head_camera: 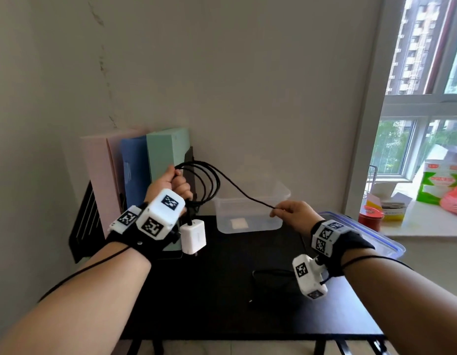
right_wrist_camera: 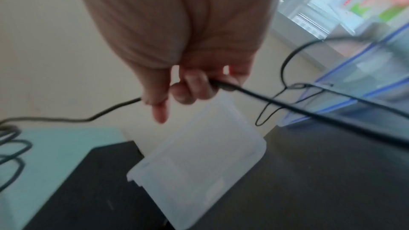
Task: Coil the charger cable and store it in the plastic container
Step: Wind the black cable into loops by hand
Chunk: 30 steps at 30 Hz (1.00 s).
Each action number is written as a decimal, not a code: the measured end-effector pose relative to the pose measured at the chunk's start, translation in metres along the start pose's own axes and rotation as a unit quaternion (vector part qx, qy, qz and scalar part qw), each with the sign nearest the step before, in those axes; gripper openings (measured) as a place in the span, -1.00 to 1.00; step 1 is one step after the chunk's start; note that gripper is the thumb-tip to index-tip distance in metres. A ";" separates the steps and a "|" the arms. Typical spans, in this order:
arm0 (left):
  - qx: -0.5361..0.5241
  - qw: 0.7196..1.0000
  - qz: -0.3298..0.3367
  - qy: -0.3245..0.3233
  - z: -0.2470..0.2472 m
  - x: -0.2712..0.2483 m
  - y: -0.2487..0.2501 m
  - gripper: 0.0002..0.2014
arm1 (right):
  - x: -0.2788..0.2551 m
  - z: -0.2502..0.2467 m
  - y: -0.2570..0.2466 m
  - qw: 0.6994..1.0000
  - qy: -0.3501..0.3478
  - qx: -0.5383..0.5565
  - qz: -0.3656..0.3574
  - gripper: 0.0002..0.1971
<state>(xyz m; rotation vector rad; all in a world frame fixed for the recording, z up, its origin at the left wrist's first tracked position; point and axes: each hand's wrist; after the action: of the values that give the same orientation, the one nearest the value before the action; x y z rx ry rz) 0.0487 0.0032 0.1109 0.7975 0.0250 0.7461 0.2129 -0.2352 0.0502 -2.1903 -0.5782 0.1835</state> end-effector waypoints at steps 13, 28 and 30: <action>0.178 0.981 0.014 -0.075 0.015 -0.012 -0.048 -0.68 | -0.028 0.021 -0.059 0.829 0.111 -0.462 -0.295 -0.78; 0.314 0.932 -0.010 -0.182 0.026 -0.039 -0.071 -0.87 | -0.039 0.014 -0.095 0.948 -0.007 -0.171 -0.268 -0.81; 0.299 0.934 -0.022 -0.195 0.028 -0.041 -0.072 -0.80 | -0.035 0.011 -0.094 0.955 -0.003 -0.144 -0.261 -0.77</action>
<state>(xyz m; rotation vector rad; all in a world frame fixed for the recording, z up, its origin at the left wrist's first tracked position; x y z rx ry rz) 0.0692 -0.0729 0.0737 1.5146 -0.0923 0.5242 0.1462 -0.1937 0.1133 -2.2210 -1.2251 -0.1866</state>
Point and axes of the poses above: each hand's wrist, its own x-axis towards the middle knuckle, its own z-axis out of the palm, y = z × x, and after that the axes turned 13 degrees about z, right-handed
